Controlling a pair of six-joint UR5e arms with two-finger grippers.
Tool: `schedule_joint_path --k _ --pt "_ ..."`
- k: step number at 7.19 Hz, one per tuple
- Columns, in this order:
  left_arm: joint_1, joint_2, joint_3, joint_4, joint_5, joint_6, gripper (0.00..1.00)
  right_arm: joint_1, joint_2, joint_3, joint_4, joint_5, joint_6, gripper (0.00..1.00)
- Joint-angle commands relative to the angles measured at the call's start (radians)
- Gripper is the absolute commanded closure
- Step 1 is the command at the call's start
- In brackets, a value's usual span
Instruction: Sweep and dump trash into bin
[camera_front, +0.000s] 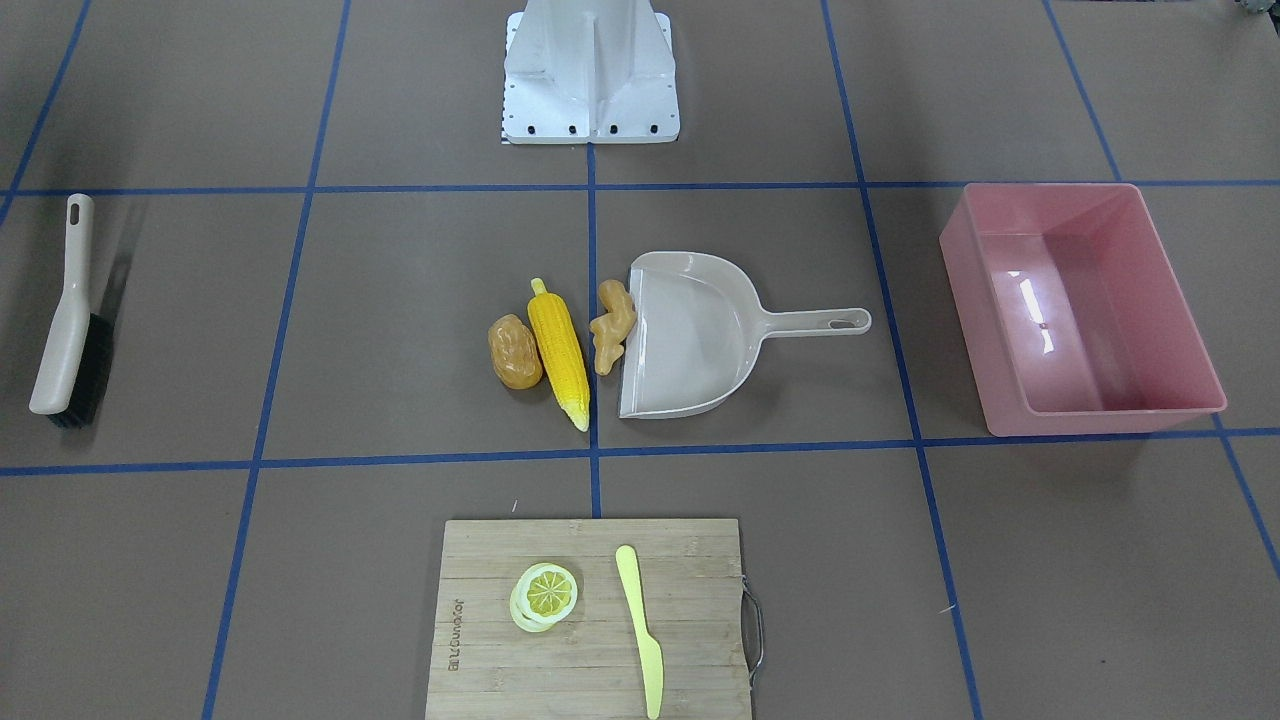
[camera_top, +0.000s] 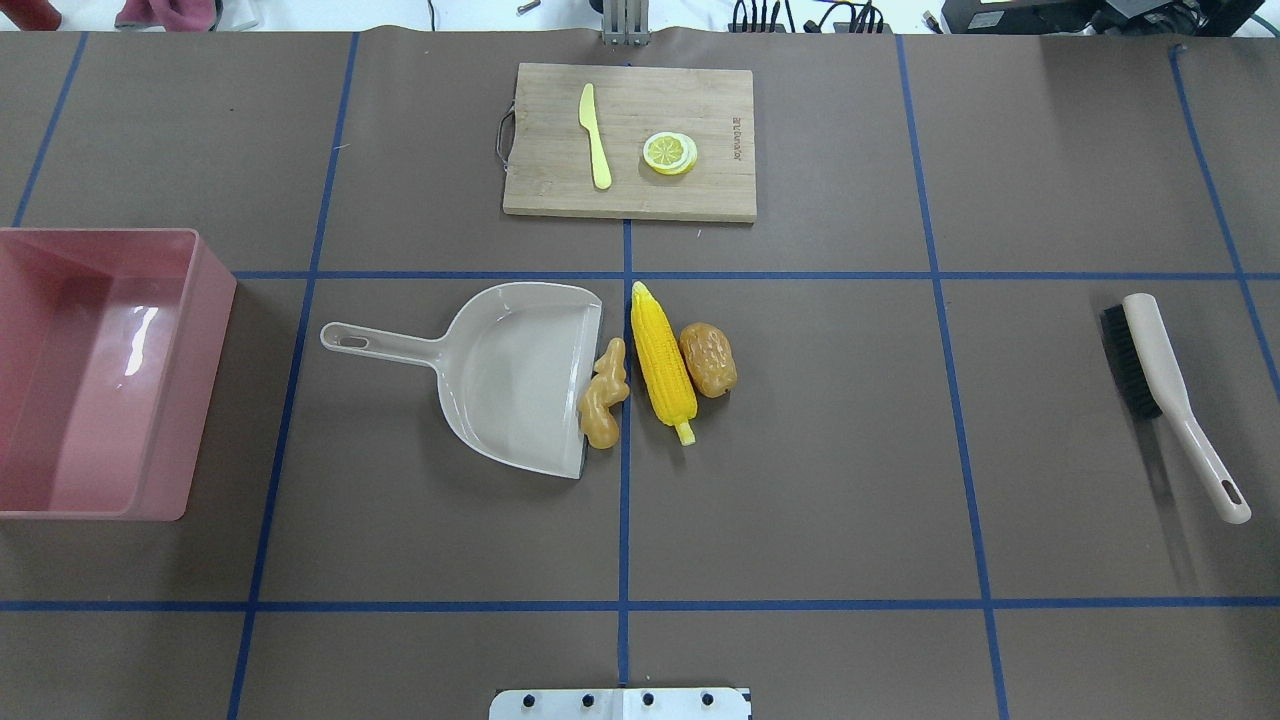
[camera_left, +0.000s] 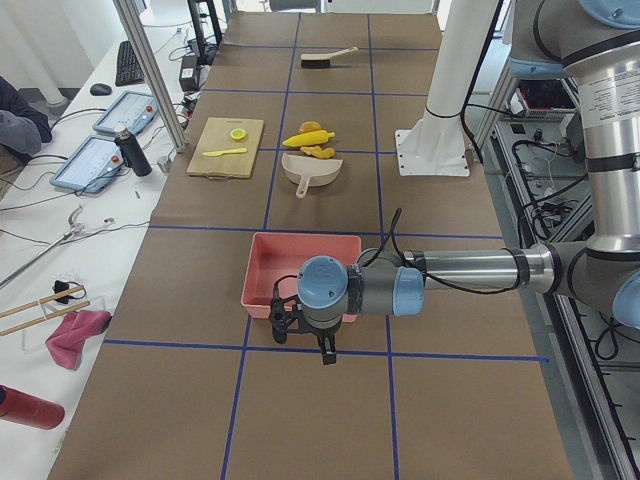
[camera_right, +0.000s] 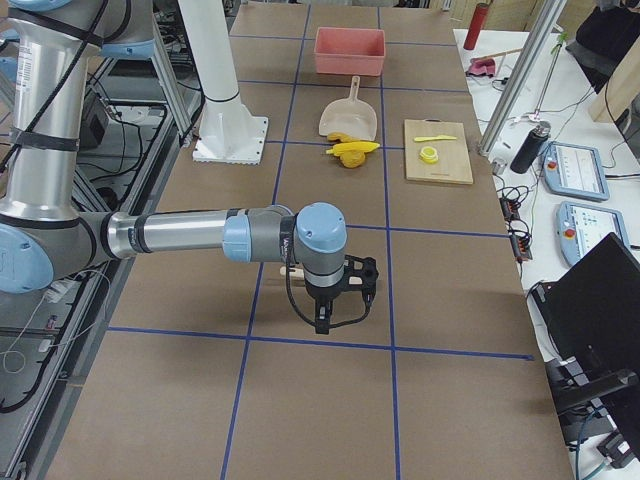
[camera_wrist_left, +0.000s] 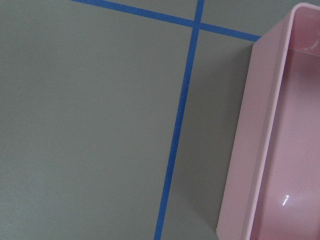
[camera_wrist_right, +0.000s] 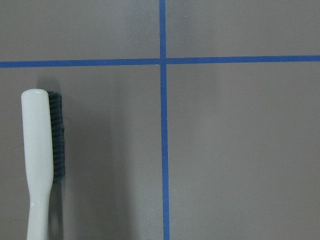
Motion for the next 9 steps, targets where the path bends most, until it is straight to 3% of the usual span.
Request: schedule_joint_path --k 1,5,7,9 --pt "-0.032 0.013 -0.030 0.034 -0.002 0.000 0.02 0.000 0.001 -0.001 -0.002 0.002 0.000 0.00" --pt "-0.032 0.004 -0.027 0.057 0.010 0.005 0.02 0.000 -0.004 0.002 0.005 -0.015 -0.003 0.00" --pt "-0.029 -0.003 -0.016 0.063 0.076 0.177 0.02 0.000 -0.001 0.001 0.005 -0.020 0.006 0.00" --pt "-0.027 -0.003 0.001 0.071 0.075 0.180 0.02 0.000 0.001 0.005 0.008 -0.023 0.008 0.00"
